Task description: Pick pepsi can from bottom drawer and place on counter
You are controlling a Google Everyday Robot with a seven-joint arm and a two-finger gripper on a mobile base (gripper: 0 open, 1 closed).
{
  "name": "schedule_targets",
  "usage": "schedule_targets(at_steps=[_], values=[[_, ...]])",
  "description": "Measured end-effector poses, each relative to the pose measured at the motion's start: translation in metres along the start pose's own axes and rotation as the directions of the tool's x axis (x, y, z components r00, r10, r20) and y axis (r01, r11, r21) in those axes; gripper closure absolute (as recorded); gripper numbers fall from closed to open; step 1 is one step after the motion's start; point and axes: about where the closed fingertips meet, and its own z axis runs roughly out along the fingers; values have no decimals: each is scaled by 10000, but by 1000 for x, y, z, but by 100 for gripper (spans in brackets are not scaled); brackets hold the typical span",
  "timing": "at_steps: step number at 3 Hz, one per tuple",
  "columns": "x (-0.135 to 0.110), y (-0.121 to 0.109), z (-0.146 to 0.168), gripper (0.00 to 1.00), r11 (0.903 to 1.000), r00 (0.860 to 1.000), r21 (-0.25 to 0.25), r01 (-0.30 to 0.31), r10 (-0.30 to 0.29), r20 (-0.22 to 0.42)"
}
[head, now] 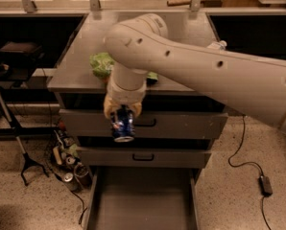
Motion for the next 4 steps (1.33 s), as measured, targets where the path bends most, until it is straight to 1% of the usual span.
schedule_targets(at_steps=[1,2,3,4], values=[[16,-29,-12,100,9966,9972,469,680,-664,-348],[30,-60,-25,100,9870,9895,870,1352,-1300,-634],[41,-83,-46,100,9743,9773,1165,1927,-1801,-1112],[47,-103,-71,100,9616,9614,1341,2393,-2154,-1714]])
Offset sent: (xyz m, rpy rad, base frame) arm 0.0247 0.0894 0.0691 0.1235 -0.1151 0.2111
